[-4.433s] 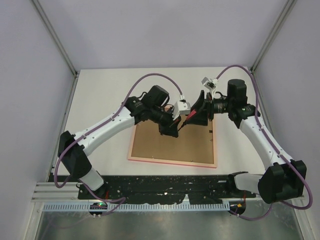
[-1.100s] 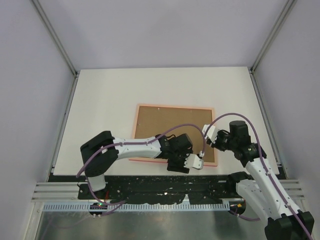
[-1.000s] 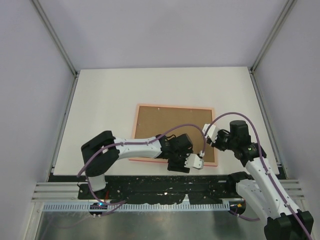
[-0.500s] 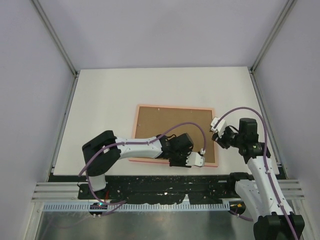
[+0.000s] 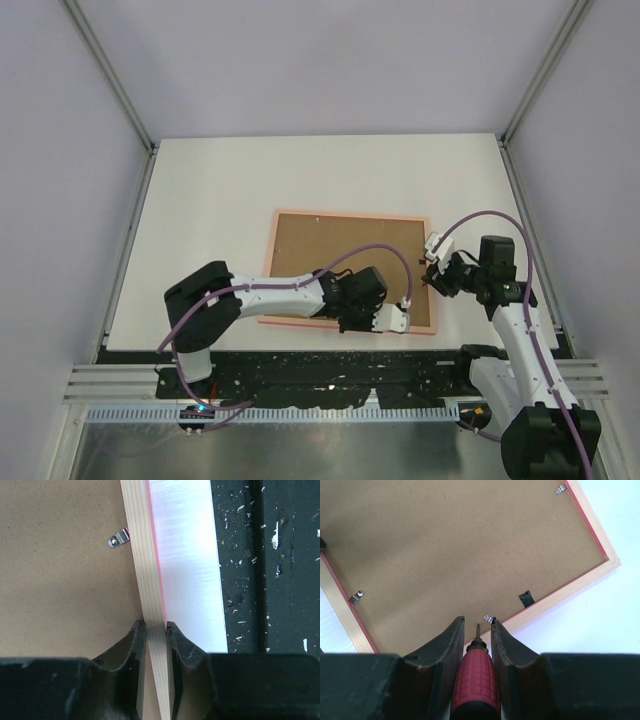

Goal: Take the photo out of the frame
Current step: Release the photo frame item from the photo frame.

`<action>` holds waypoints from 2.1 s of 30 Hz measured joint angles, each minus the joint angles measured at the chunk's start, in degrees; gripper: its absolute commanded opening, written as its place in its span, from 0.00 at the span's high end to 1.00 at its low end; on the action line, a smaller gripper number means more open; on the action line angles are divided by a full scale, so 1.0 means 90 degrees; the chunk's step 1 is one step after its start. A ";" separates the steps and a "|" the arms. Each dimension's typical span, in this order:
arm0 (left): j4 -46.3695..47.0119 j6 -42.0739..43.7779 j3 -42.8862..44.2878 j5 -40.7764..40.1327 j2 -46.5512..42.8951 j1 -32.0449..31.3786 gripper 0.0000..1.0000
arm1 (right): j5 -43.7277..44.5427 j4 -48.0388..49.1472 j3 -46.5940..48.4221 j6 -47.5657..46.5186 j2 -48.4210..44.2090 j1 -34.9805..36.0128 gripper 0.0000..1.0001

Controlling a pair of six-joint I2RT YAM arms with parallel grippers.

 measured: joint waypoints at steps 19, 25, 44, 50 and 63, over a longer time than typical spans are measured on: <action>0.0024 0.0061 0.0039 -0.0165 0.0051 -0.0168 0.80 | 0.0129 0.0177 -0.0393 -0.1115 -0.0515 0.0005 0.92; 0.0027 0.0107 0.0092 -0.0294 0.0095 -0.0289 0.80 | 0.0073 0.0097 -0.0396 -0.1520 -0.0474 0.0005 0.92; -0.0058 0.0216 0.0097 -0.0313 0.0087 -0.0389 0.50 | 0.0012 -0.0369 0.0073 -0.1583 -0.0379 -0.0002 0.92; -0.0284 0.0165 0.0097 -0.0034 0.0012 -0.0211 0.15 | -0.0051 -0.0381 0.0391 -0.0760 -0.0418 -0.0002 0.92; -0.0729 0.0053 0.0189 -0.0104 -0.2280 0.2477 0.00 | 0.0039 0.1678 0.1309 0.2977 -0.0024 -0.0002 0.92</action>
